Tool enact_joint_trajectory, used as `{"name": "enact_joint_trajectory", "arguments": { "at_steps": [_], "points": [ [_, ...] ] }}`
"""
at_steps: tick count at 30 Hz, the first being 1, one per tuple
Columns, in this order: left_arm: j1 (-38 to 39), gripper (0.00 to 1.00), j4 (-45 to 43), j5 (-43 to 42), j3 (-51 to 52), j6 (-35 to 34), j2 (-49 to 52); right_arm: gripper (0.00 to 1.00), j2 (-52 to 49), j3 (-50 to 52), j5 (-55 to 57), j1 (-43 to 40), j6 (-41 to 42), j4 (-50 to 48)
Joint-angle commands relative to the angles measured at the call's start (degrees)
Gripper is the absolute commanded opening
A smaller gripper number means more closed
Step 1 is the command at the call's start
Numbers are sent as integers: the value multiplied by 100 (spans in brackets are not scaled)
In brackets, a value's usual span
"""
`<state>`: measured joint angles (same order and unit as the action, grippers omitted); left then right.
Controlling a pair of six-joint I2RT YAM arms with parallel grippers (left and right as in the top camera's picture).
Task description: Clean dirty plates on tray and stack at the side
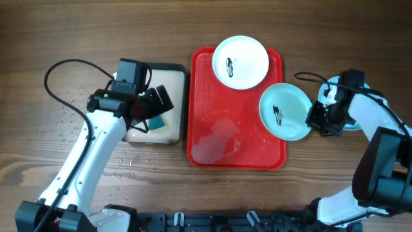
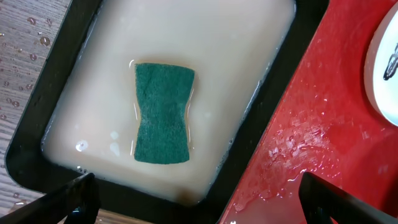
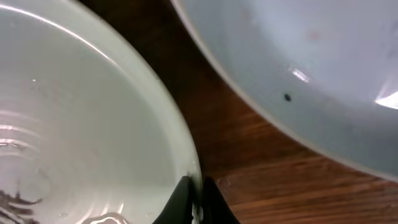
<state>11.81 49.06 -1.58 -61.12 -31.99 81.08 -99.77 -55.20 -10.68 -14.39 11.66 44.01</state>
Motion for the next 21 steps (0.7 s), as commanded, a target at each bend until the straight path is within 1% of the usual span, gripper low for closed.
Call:
{"name": "enact_joint_trajectory", "arguments": {
  "at_steps": [1, 2, 4, 5, 6, 8, 11, 12, 13, 14, 15, 16, 17, 19, 20, 21],
  "points": [
    [-48, 100, 4, -31, -107, 28, -50, 4, 658, 111, -98, 212, -140, 313],
    [-48, 100, 4, -31, -107, 28, -50, 4, 876, 111, -101, 321, -138, 407],
    [-48, 100, 2, -31, -107, 28, -50, 4, 1473, 111, -116, 894, -46, 636],
    [-48, 100, 0, -31, -107, 28, -50, 4, 1604, 111, -103, 1224, 269, 699],
    [-48, 100, 0, -31, -107, 28, -50, 4, 1626, 111, -92, 1543, 658, 743],
    [-48, 100, -4, -31, -107, 28, -50, 4, 1499, 188, -94, 2262, 1989, 704],
    [-48, 100, -4, -28, -107, 28, -50, 4, 1410, 693, -98, 3141, 3982, 103],
    [-48, 100, -4, -31, -107, 28, -50, 4, 1410, 787, -162, 3237, 4201, -17],
    [-48, 100, -2, -31, -107, 28, -50, 8, 1410, 857, -378, 3329, 4242, -179],
    [-48, 100, 0, -31, -107, 28, -50, 25, 1419, 846, -457, 3342, 4138, -267],
    [-48, 100, 0, -31, -107, 28, -50, 28, 1462, 787, -448, 3322, 3840, -321],
    [-48, 100, 2, -31, -107, 28, -50, 29, 1530, 645, -363, 3276, 3279, -358],
    [-48, 100, 4, -33, -107, 28, -50, 29, 1613, 431, -354, 3206, 2098, -431],
    [-42, 100, 0, -33, -31, 28, -39, 35, 1674, -26, -326, 3134, -39, -225],
    [-42, 100, -35, -26, 55, 28, -24, 35, 1674, -111, -326, 3134, -415, -118],
    [-42, 100, -144, -26, 216, 24, 57, 36, 1674, -127, -297, 3134, -584, -74]
  ]
}}
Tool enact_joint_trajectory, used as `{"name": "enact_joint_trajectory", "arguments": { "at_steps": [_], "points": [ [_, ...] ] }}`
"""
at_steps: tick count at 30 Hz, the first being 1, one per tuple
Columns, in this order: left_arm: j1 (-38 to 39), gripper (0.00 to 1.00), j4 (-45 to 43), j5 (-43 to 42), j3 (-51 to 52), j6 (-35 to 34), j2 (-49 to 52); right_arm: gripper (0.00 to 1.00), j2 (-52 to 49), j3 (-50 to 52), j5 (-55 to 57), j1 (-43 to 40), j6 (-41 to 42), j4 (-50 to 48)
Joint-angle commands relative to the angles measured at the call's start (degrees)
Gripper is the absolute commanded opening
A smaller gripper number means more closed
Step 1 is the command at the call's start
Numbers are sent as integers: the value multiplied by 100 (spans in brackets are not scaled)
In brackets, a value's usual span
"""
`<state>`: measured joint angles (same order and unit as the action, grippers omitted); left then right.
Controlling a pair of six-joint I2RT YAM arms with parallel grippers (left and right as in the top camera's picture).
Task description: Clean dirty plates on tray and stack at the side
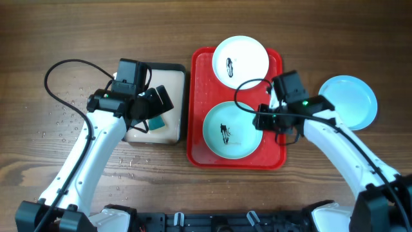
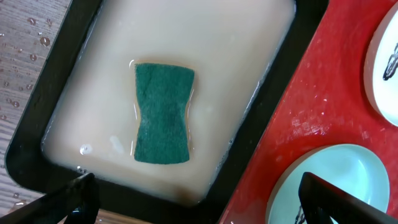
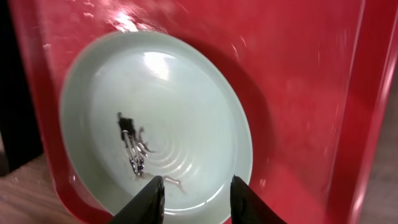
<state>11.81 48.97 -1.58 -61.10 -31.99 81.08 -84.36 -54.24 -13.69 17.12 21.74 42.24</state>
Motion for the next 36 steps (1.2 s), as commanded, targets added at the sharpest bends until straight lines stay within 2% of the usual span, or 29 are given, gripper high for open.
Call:
{"name": "enact_joint_trajectory", "arguments": {
  "at_steps": [1, 2, 3, 6, 9, 10, 11, 12, 14, 16, 17, 20, 22, 23, 24, 28, 30, 31, 32, 35, 36],
  "points": [
    [-42, 97, -232, -26, 334, 4, 144, 36, 133, -223, 105, -17, -1556, 114],
    [-42, 91, -385, -24, 487, -26, 267, 36, 133, -223, 173, -17, -1545, 105],
    [-44, 80, -632, -20, 693, -74, 516, 36, 133, -223, 374, -17, -1353, 66],
    [-44, 38, -730, 7, 839, -450, 1303, 37, 133, -223, 522, -17, -1200, 61],
    [-44, 15, -898, -13, 839, -446, 1764, 37, 133, -223, 522, -17, -1113, 61],
    [-44, 4, -944, -33, 837, -444, 1808, 37, 133, -223, 525, -17, -1110, 55],
    [-55, 4, -916, -35, 776, -398, 1779, 37, 133, -223, 560, -20, -1110, 44],
    [-96, 4, -476, -92, 420, -269, 1626, 37, 133, -223, 756, -20, -1104, 50],
    [-146, 19, -103, -85, -9, -42, 1394, 37, 133, -223, 977, -33, -1102, 70],
    [-149, 41, -96, 243, -181, 179, 1220, 37, 133, -223, 975, -39, -960, 70],
    [-149, 43, -92, 564, -177, 181, 1241, 37, 133, -223, 970, -39, -903, 66],
    [-149, 44, -455, 1132, 87, 179, 1543, 37, 133, -223, 973, -39, -802, 63],
    [-149, 39, -872, 1130, 345, 175, 1882, 37, 133, -223, 966, -39, -798, 74],
    [-149, 26, -1014, 1130, 402, 177, 2076, 37, 133, -223, 968, -39, -756, 81],
    [-149, 4, -1102, 1123, 400, 179, 2170, 36, 133, -223, 966, -39, -667, 85],
    [-149, 5, -647, 627, -240, 505, 1952, 37, 133, -223, 1005, -39, -656, 87],
    [-149, 36, -111, 520, -671, 503, 1755, 36, 133, -223, 1185, -83, -485, 96],
    [-149, 46, 13, 457, -708, 503, 1692, 36, 133, -223, 1117, -151, -463, 87],
    [-149, 50, 131, 437, -706, 503, 1681, 36, 133, -223, 1110, -225, -461, 90],
    [-149, 51, 339, 417, -529, 501, 1718, 36, 131, -205, 990, -586, -553, 101],
    [-144, 40, 203, 417, -267, 501, 1718, 36, 118, -168, 568, -743, -798, 63]
  ]
}}
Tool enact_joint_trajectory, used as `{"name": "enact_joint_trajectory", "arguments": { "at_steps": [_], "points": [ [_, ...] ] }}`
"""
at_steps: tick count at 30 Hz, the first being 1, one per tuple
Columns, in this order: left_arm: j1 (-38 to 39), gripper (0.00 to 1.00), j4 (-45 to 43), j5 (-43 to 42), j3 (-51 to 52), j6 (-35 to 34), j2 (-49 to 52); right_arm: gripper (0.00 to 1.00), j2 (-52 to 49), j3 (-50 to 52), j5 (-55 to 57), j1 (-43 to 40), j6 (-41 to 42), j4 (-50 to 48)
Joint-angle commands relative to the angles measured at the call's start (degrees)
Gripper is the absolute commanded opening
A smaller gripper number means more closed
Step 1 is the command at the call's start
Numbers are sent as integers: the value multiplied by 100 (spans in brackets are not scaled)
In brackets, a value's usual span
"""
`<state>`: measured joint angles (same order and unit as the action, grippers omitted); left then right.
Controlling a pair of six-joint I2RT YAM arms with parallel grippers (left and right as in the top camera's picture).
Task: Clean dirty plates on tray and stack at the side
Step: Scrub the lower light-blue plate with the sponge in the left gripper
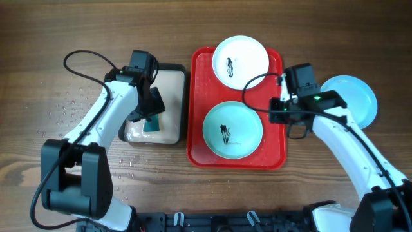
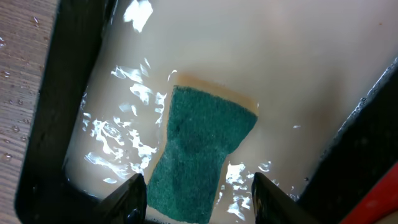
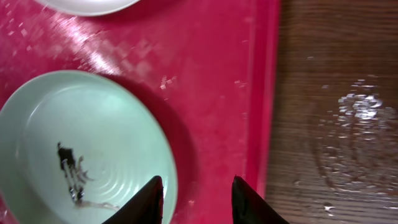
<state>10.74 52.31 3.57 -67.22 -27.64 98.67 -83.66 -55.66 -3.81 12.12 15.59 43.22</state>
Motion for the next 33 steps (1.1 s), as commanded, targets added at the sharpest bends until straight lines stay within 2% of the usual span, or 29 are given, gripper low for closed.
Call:
{"name": "enact_joint_trajectory", "arguments": {
  "at_steps": [1, 3, 4, 5, 6, 8, 11, 13, 15, 19, 23, 25, 31, 33],
  "points": [
    [-37, 35, -275, -98, 535, 66, -39, 36, 20, -9, -702, -293, -315, -42],
    [-37, 32, -693, -103, 994, 63, -39, 37, -122, -9, -1038, -302, -387, -26],
    [-37, 27, -870, -131, 1154, 63, -39, 37, -201, -9, -1115, -302, -385, -31],
    [-37, 7, -1176, -214, 1381, 66, -39, 37, -343, -9, -1123, -299, -385, -39],
    [-37, 4, -1281, -227, 1447, 66, -39, 37, -433, -9, -1121, -299, -404, -50],
    [-39, 4, -1252, -225, 1346, 68, -61, 36, -654, -9, -1097, -299, -546, -50],
    [-37, 4, -745, -227, 782, 70, -302, 29, -988, -9, -1104, -297, -667, -50],
    [-37, 4, -457, -424, 323, 70, -507, 30, -1084, -9, -1132, -299, -837, -55],
    [-37, 4, -354, -857, 59, 70, -678, 34, -1097, 39, -1569, -295, -1158, -35],
    [35, 4, -487, -2481, -31, 33, -831, 28, -1268, 382, -1696, -245, -765, -669],
    [675, 4, -706, -2450, -28, -184, -721, 22, -1661, 479, -1982, -74, -745, -1049],
    [1281, 4, -992, -2299, -28, -597, -448, 4, -1858, 479, -1751, 59, -446, -1113],
    [2500, 4, -1797, -2304, -28, -1661, 809, 4, -1856, 476, -1502, 57, 28, -1110],
    [2662, 4, -2044, -2243, -28, -1652, 1128, 4, -1856, 476, -1502, 57, 116, -1119]
  ]
}}
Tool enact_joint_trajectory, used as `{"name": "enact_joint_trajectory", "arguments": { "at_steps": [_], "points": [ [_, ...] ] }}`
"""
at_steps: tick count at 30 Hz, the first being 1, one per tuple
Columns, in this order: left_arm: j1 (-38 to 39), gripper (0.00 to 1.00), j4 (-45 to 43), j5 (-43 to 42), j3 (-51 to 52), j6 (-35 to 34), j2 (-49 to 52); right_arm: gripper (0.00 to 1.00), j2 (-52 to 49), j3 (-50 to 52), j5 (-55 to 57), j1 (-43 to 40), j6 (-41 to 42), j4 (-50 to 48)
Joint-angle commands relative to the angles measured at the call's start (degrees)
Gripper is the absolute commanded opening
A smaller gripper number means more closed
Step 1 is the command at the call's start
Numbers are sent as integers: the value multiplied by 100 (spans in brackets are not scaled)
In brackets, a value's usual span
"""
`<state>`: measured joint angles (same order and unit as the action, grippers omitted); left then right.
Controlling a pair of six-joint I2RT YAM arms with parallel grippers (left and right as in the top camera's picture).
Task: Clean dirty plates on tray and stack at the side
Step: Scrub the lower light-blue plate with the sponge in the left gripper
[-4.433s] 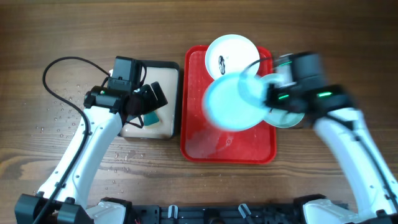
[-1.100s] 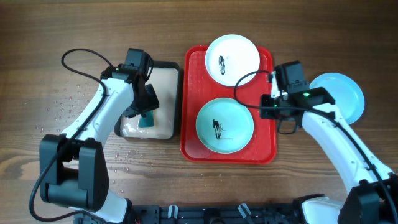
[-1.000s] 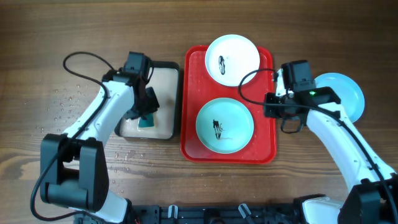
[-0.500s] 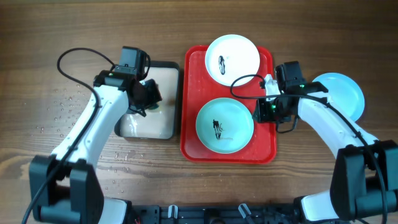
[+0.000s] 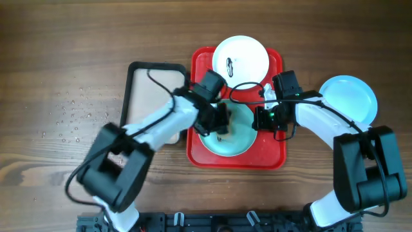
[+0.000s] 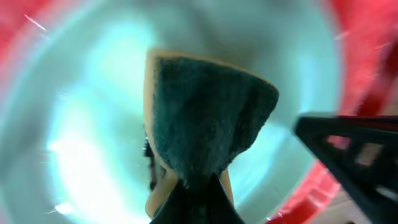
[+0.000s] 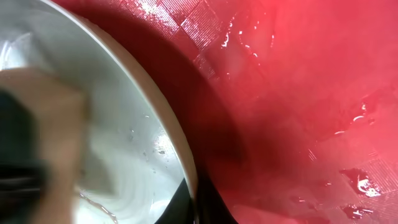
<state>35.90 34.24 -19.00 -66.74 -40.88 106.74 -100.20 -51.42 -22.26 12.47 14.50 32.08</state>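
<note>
A mint-green plate [image 5: 235,136] lies in the near half of the red tray [image 5: 197,152]. My left gripper [image 6: 198,193] is shut on a green and tan sponge [image 6: 208,115], which presses into that plate [image 6: 87,143]. My right gripper [image 7: 194,196] is shut on the plate's right rim [image 7: 180,155]; the sponge [image 7: 37,124] shows blurred at the left. A white plate [image 5: 248,53] with a dark smear sits at the tray's far end. The left gripper [image 5: 215,119] and right gripper [image 5: 264,120] flank the green plate.
A black basin [image 5: 145,90] of cloudy soapy water stands left of the tray. A light blue plate [image 5: 351,100] lies on the wooden table right of the tray. Water drops speckle the table at the left. The tray floor [image 7: 298,93] is wet.
My left gripper was open over the sponge in the basin; now it holds the sponge on the green plate. My right gripper was open beside the plate and is now shut on its rim.
My right gripper held the green plate at the tray's right edge, beside the blue plate. Then the plate lay in the tray's near half and the gripper was open. The left gripper went from above the basin down to the sponge, and now holds it on the plate.
</note>
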Motion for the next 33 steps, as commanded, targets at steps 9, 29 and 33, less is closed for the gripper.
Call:
{"name": "enact_joint_trajectory", "arguments": {
  "at_steps": [9, 29, 33],
  "points": [
    [-160, 4, 1329, 3423, -109, -608, 629, 4, -201, 52, 343, 22, 369, 2],
    [-79, 4, 946, 2487, -186, -457, 575, 4, -201, 52, 341, 22, 356, 7],
    [-153, 4, 960, 3711, -251, -452, 575, 5, -201, 52, 343, 22, 350, 4]
  ]
}}
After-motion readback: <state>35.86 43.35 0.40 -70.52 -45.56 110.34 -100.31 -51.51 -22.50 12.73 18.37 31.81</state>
